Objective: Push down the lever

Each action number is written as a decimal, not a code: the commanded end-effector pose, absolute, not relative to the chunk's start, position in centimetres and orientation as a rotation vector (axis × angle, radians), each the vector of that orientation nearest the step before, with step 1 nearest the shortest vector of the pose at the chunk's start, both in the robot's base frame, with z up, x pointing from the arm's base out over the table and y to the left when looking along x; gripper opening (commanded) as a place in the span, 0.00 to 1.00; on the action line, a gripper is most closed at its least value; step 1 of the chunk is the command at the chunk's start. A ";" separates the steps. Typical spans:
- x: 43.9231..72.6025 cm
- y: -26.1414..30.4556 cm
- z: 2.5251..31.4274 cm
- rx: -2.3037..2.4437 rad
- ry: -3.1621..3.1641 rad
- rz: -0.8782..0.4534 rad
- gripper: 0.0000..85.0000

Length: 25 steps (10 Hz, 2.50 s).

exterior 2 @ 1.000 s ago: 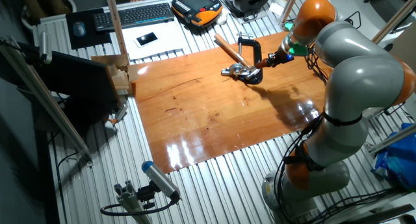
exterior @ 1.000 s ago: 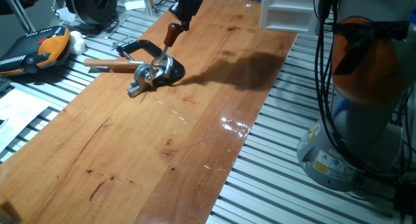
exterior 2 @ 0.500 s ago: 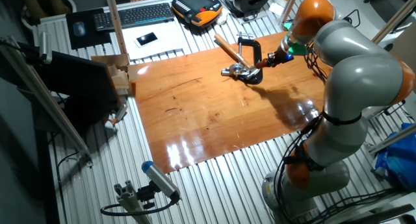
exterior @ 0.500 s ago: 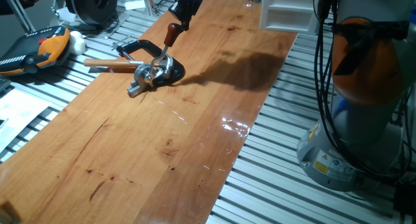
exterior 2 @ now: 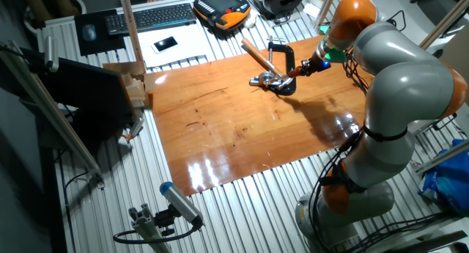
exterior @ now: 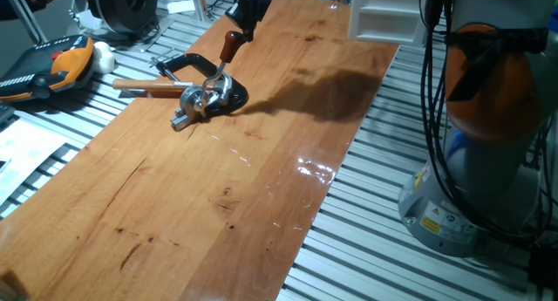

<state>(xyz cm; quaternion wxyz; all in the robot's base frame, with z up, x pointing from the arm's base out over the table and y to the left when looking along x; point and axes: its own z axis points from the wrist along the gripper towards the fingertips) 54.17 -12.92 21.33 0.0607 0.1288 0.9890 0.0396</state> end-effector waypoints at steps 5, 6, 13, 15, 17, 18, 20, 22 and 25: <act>54.2 -12.1 21.5 0.424 2.991 0.140 0.00; 54.2 -12.0 21.8 0.429 2.995 0.139 0.00; 54.8 -11.2 22.8 0.461 3.005 0.139 0.00; 55.1 -10.8 23.3 0.470 3.013 0.126 0.00; 55.4 -10.3 23.7 0.480 3.019 0.122 0.00; 55.5 -10.0 23.8 0.487 3.018 0.120 0.00; 55.6 -9.6 24.0 0.494 3.020 0.118 0.00; 55.8 -9.1 24.2 0.508 3.022 0.117 0.00; 55.9 -7.9 24.1 0.533 3.019 0.102 0.00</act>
